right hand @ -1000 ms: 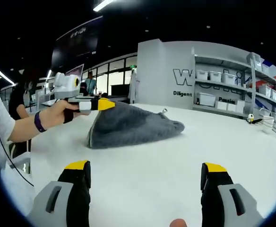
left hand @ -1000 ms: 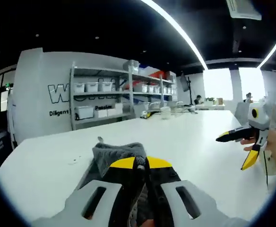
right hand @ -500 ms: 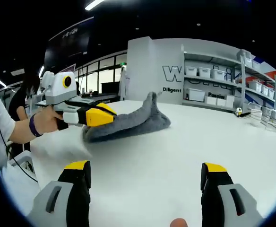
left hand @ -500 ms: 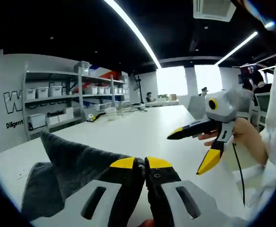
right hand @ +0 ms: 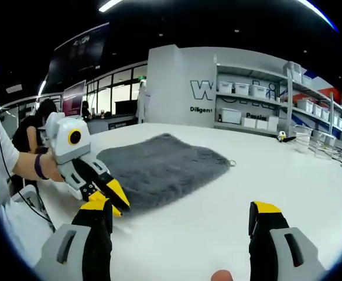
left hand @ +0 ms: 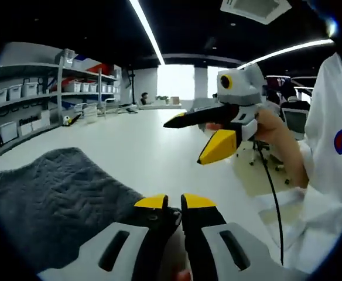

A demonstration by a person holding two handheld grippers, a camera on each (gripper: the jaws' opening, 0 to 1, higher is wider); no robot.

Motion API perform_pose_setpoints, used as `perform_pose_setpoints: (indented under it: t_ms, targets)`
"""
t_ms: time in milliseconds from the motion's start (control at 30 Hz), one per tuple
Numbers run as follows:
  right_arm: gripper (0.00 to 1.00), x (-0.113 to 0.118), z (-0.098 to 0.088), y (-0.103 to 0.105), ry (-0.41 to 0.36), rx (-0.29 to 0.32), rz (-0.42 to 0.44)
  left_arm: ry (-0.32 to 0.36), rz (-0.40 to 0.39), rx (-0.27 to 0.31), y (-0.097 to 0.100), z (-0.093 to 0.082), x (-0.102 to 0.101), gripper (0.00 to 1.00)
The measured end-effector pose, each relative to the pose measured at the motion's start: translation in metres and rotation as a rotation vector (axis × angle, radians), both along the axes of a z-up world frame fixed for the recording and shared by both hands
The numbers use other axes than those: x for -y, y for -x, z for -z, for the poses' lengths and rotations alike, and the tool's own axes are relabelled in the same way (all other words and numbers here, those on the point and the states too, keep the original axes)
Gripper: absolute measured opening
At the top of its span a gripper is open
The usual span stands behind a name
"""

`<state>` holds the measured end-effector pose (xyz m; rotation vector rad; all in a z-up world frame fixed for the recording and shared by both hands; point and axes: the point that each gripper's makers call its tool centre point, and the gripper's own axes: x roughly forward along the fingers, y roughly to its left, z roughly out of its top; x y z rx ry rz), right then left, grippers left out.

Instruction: Open the folded towel by lifting each exposed corner and separating the folded layers until the towel lies flat within the target outline without major curled edges

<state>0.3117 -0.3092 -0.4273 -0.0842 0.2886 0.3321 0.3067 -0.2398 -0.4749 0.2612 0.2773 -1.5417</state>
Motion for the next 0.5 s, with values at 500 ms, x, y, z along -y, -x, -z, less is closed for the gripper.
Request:
perform_pose_setpoints:
  t_ms: [500]
  targets:
    - [0.99, -0.028, -0.012, -0.006, 0.011, 0.020, -0.087, 0.182, -0.259, 0.038, -0.035, -0.073, -0.107, 0.33]
